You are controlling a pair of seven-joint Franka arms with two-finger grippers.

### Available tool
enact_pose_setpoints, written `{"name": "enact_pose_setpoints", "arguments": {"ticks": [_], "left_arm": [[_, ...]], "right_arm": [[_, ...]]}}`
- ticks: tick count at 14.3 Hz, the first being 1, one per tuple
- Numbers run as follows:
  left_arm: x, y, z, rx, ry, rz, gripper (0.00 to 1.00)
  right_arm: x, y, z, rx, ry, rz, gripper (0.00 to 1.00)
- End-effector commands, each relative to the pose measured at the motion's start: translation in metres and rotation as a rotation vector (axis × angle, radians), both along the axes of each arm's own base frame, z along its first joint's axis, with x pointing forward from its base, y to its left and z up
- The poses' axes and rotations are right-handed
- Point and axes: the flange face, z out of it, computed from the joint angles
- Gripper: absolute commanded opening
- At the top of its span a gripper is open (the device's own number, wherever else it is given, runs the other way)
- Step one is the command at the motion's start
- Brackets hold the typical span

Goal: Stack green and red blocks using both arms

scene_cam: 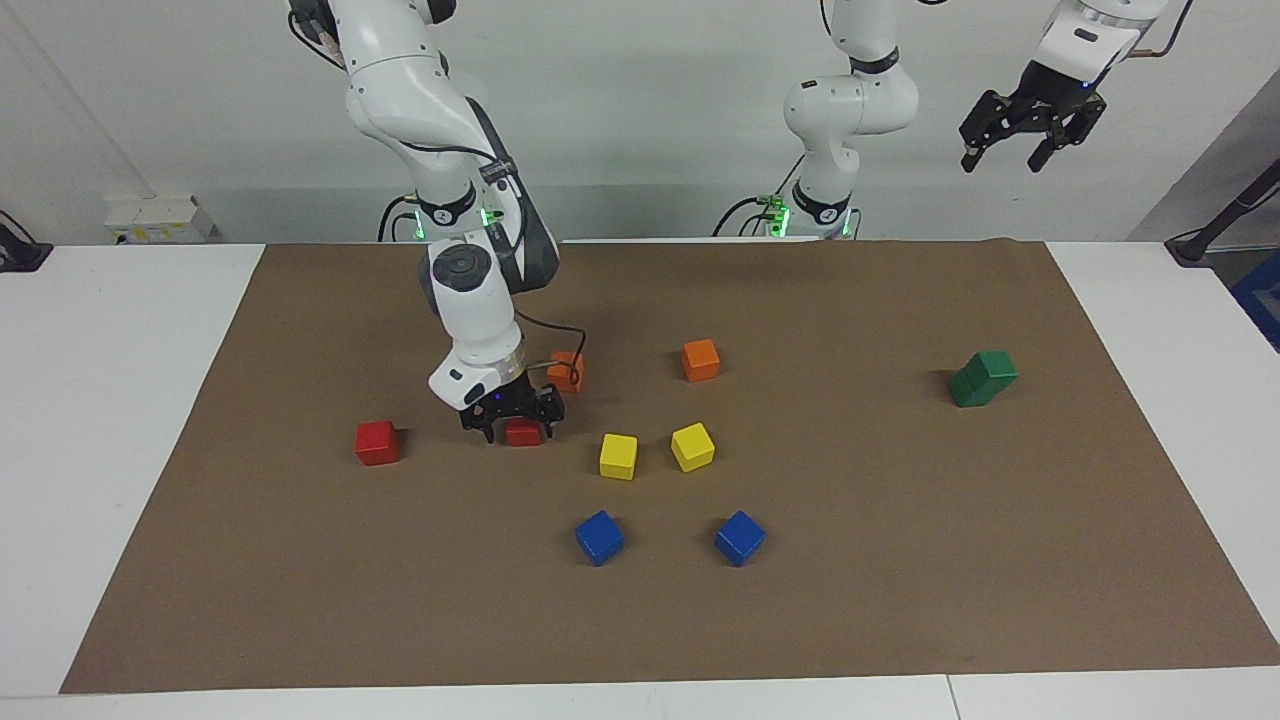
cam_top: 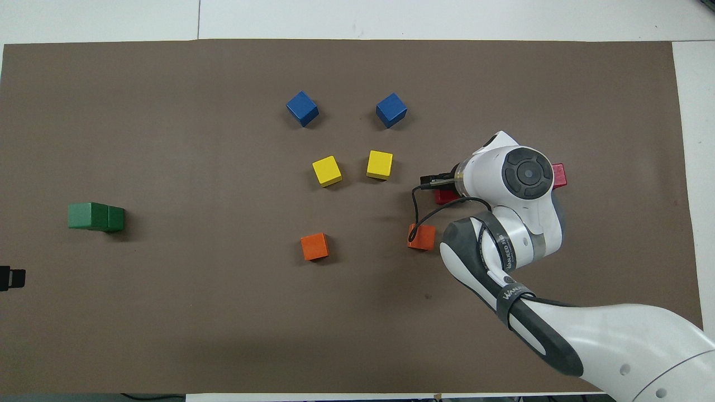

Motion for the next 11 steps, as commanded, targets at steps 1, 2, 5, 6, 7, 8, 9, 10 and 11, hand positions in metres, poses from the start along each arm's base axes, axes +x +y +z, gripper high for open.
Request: {"name": "enact_pose_setpoints", "arguments": {"ticks": [1, 2, 5, 6, 7, 8, 9, 10, 11], "left_arm": [[-0.008, 0.0001, 0.0042, 0.012, -0.002, 0.009, 1.0], [-0.0075, 0.0001, 0.0036, 0.012, 0.0, 0.009, 1.0], [-0.008, 0.0001, 0.0042, 0.012, -0.002, 0.008, 1.0], [-0.0075, 0.0001, 0.0036, 0.012, 0.0, 0.009, 1.0], [-0.0075, 0.0001, 0.0036, 0.012, 0.0, 0.009, 1.0], [-0.0075, 0.0001, 0.0036, 0.012, 0.0, 0.008, 1.0], [-0.0075, 0.0001, 0.0036, 0.012, 0.0, 0.009, 1.0], [-0.0075, 0.0001, 0.0036, 0.012, 0.0, 0.009, 1.0], [-0.0075, 0.0001, 0.0036, 0.012, 0.0, 0.009, 1.0]], "right_arm": [[-0.008, -0.0073, 0.0043, 0.009, -0.008, -0.005, 0.86], [-0.0081, -0.0074, 0.0041, 0.008, -0.007, -0.005, 0.8], [-0.0084, -0.0074, 0.0038, 0.007, -0.004, -0.003, 0.71], [-0.0083, -0.0074, 0.004, 0.008, -0.005, -0.009, 0.63], [-0.0083, -0.0074, 0.004, 0.009, -0.005, -0.012, 0.61], [-0.0083, -0.0074, 0.004, 0.009, -0.005, -0.014, 0.6], [-0.0086, -0.0075, 0.0035, 0.009, -0.005, -0.014, 0.54], [-0.0086, -0.0075, 0.0035, 0.009, -0.005, -0.015, 0.43], [-0.0086, -0.0075, 0.0035, 0.009, -0.005, -0.015, 0.29]]}}
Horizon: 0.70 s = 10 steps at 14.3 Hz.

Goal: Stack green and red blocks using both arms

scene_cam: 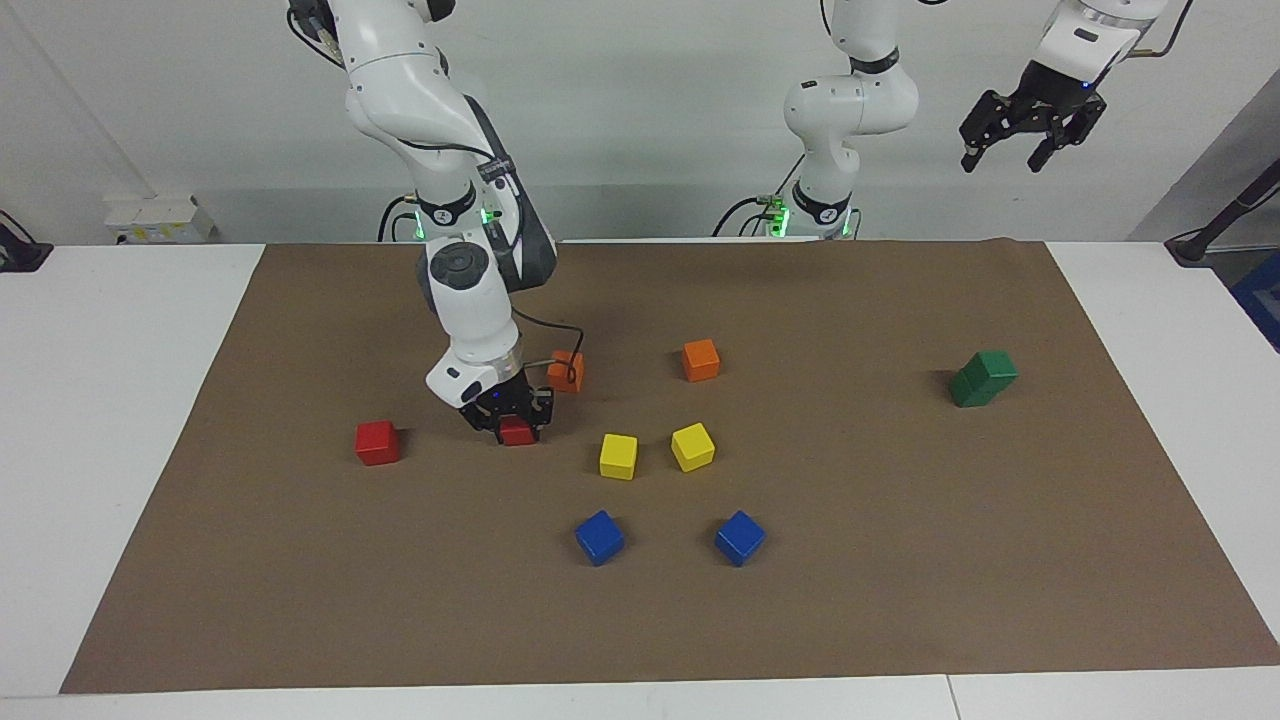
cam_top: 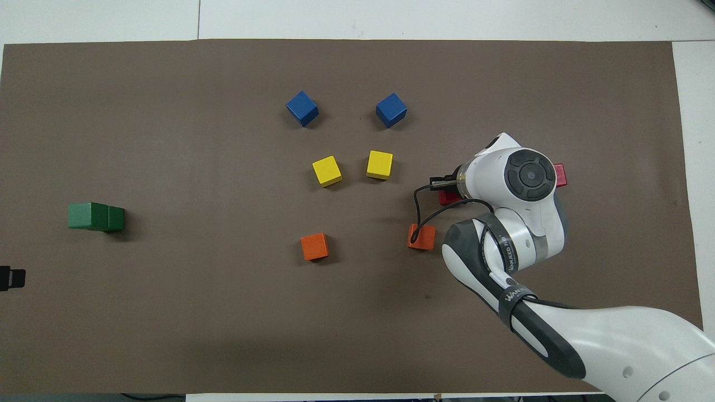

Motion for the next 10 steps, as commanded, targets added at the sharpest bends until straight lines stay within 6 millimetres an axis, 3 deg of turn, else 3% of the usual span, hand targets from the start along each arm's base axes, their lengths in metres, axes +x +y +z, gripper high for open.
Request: {"name": "enact_pose_setpoints", "arguments": {"ticks": [1, 3, 5, 8, 10], "left_arm": [[-0.007, 0.0, 0.004, 0.012, 0.0, 0.009, 1.0], [-0.007, 0.0, 0.004, 0.012, 0.0, 0.009, 1.0], [-0.007, 0.0, 0.004, 0.012, 0.0, 0.009, 1.0], [-0.008, 0.0, 0.004, 0.012, -0.002, 0.008, 1.0], [-0.007, 0.0, 0.004, 0.012, 0.0, 0.009, 1.0]], "right_arm": [[-0.006, -0.004, 0.004, 0.012, -0.008, -0.012, 0.14], [-0.004, -0.003, 0.007, 0.01, -0.005, -0.009, 0.02], [0.003, 0.005, 0.023, 0.004, 0.007, 0.001, 0.0], [0.028, 0.007, 0.089, -0.037, 0.083, 0.007, 0.0], [0.04, -0.006, 0.125, -0.056, 0.112, -0.007, 0.0]]}}
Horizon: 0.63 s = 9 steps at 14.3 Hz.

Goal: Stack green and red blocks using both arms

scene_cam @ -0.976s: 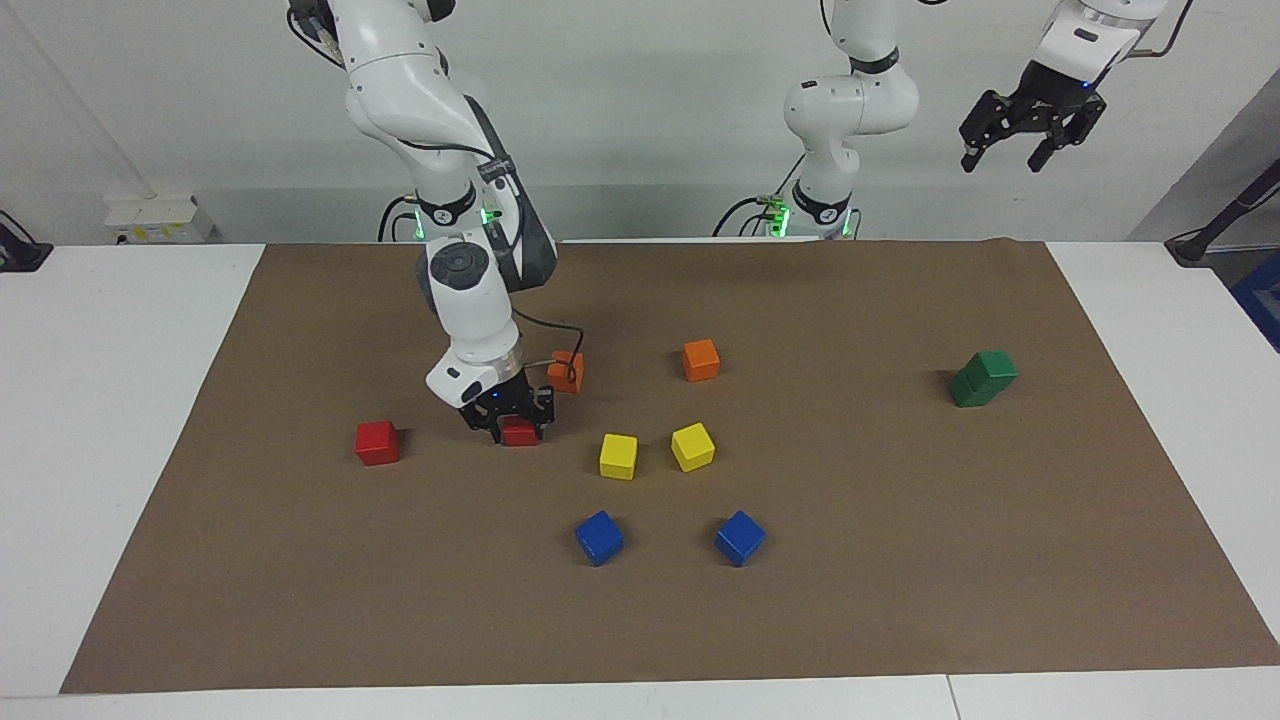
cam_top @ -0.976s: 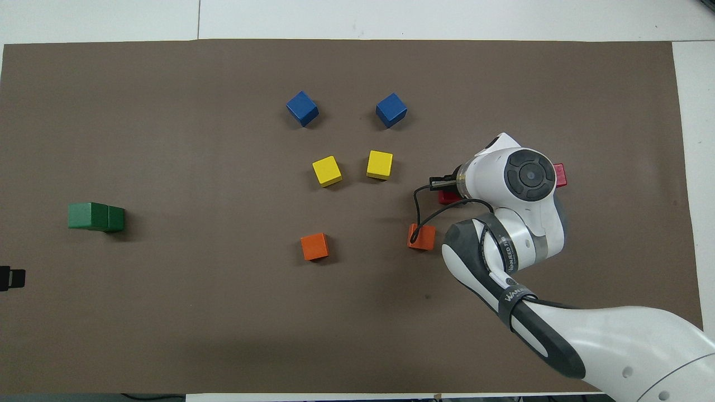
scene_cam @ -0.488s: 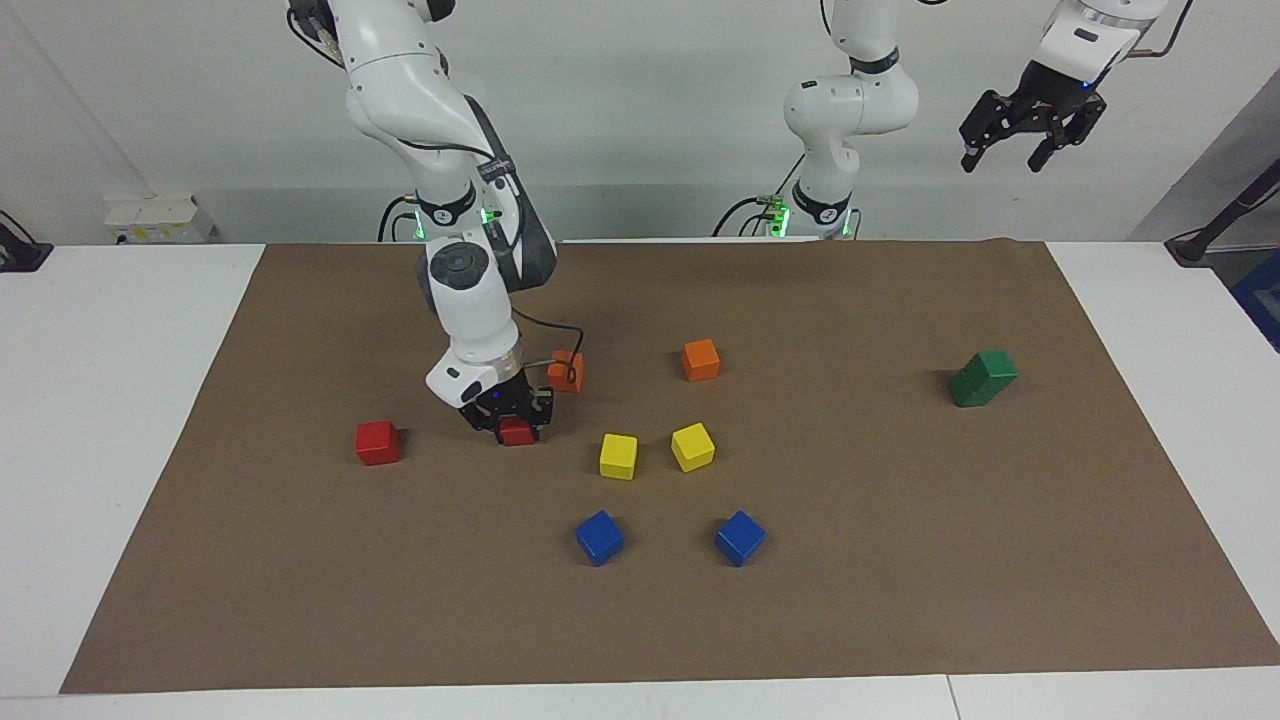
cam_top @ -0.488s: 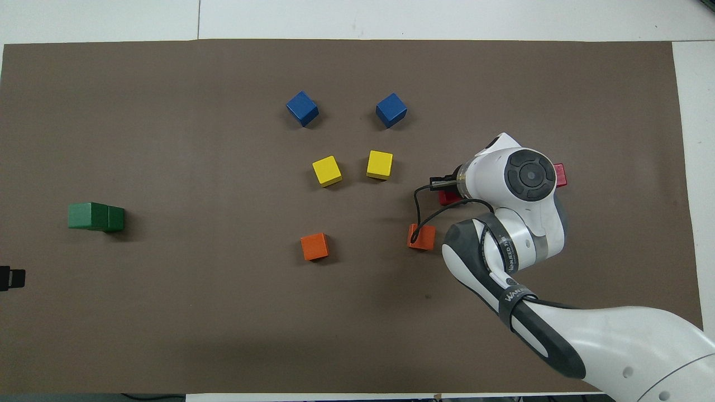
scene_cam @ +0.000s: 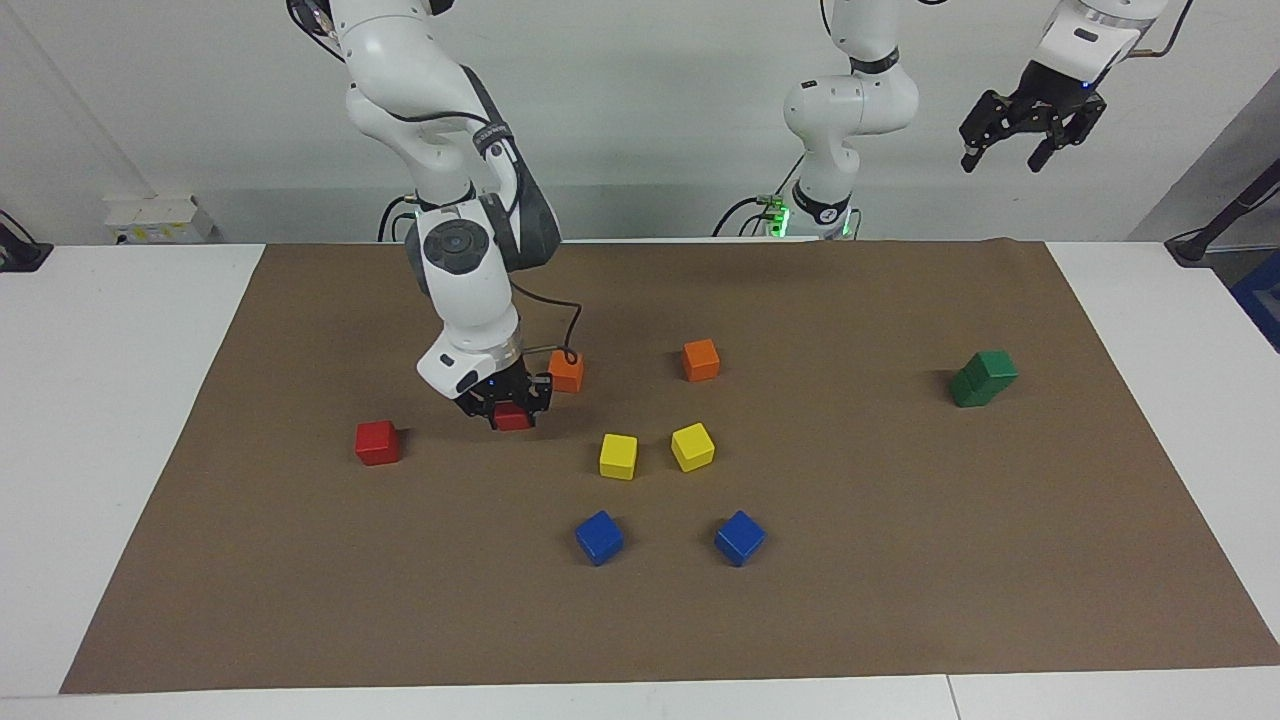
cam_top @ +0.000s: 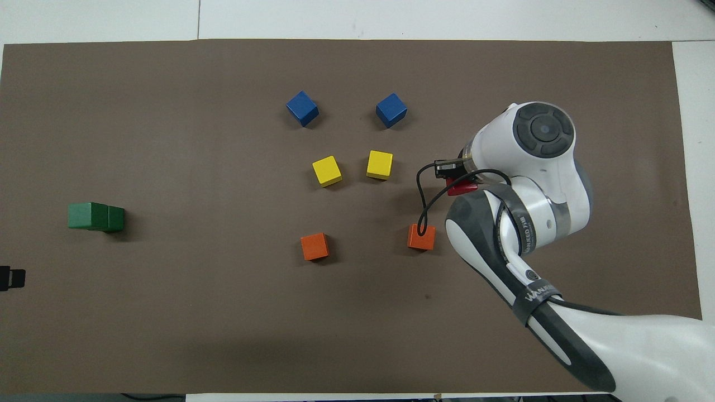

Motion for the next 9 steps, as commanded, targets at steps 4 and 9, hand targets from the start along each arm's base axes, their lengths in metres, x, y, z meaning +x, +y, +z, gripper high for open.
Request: {"name": "enact_pose_setpoints", "arguments": {"ticks": [4, 9], "left_arm": [[-0.007, 0.0, 0.004, 0.012, 0.0, 0.009, 1.0], [-0.007, 0.0, 0.004, 0.012, 0.0, 0.009, 1.0]], "right_arm": [[0.034, -0.102, 0.065, -0.018, 0.01, 0.148, 0.0], [0.036, -0.207, 0.059, -0.005, 0.026, 0.08, 0.0]]}}
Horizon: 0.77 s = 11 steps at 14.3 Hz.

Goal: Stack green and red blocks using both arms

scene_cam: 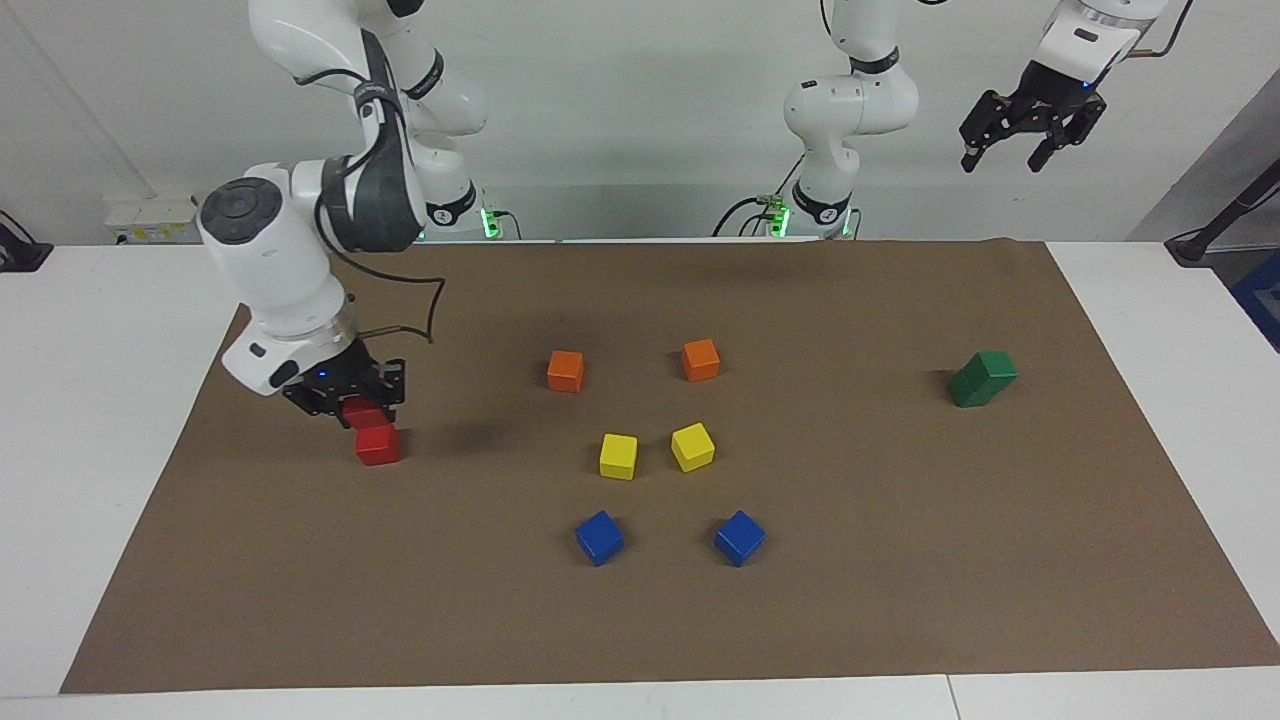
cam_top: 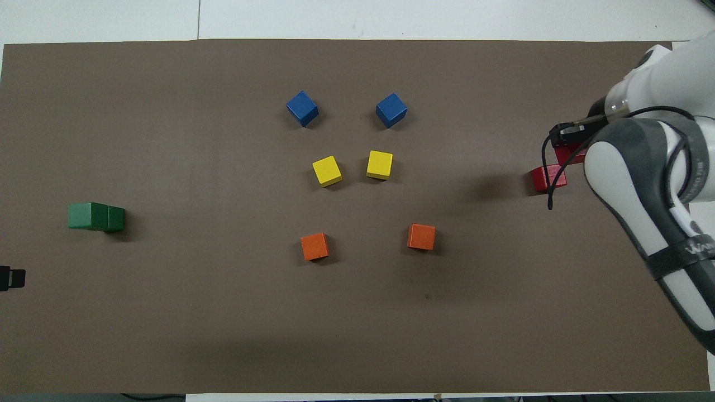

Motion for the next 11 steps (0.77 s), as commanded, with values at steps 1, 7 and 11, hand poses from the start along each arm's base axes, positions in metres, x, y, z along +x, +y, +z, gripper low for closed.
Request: {"name": "enact_pose_setpoints", "arguments": {"ticks": [1, 7, 11], "left_arm": [[-0.007, 0.0, 0.004, 0.012, 0.0, 0.009, 1.0], [-0.007, 0.0, 0.004, 0.012, 0.0, 0.009, 1.0], [-0.007, 0.0, 0.004, 0.012, 0.0, 0.008, 1.0]], "right_arm": [[-0.004, -0.01, -0.002, 0.02, 0.021, -0.012, 0.0], [-0.033, -0.018, -0.049, 0.039, -0.062, -0.056, 0.0], [-0.04, -0.016, -0.062, 0.038, -0.077, -0.065, 0.0]]}}
